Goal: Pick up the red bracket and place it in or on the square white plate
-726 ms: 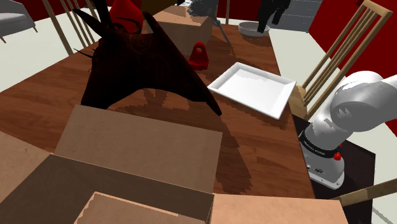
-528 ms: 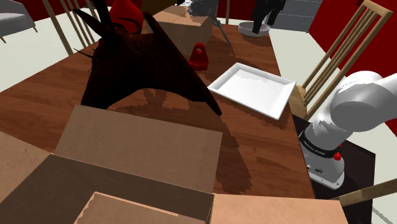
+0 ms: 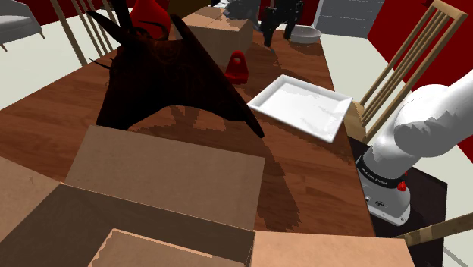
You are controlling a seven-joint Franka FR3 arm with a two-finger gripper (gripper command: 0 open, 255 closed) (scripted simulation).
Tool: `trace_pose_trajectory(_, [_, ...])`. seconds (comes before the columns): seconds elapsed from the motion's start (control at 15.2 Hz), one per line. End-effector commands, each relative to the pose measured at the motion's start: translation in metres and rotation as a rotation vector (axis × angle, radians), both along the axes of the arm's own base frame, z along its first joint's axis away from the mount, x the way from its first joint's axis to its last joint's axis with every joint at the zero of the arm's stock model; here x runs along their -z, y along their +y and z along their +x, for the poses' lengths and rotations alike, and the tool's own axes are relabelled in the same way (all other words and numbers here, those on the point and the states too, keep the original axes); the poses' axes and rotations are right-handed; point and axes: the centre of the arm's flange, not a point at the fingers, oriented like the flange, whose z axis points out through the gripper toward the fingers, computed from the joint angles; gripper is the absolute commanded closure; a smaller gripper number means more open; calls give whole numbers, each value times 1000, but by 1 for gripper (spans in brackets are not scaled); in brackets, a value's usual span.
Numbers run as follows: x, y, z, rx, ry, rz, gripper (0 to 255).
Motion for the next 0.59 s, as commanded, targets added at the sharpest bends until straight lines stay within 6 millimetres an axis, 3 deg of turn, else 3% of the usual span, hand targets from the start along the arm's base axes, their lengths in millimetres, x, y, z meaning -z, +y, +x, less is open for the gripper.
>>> trace_pose_trajectory(0.0, [8, 8, 19, 11, -5, 14, 0])
trace_pose_trajectory(0.53, [38, 42, 108, 54, -21, 65, 0])
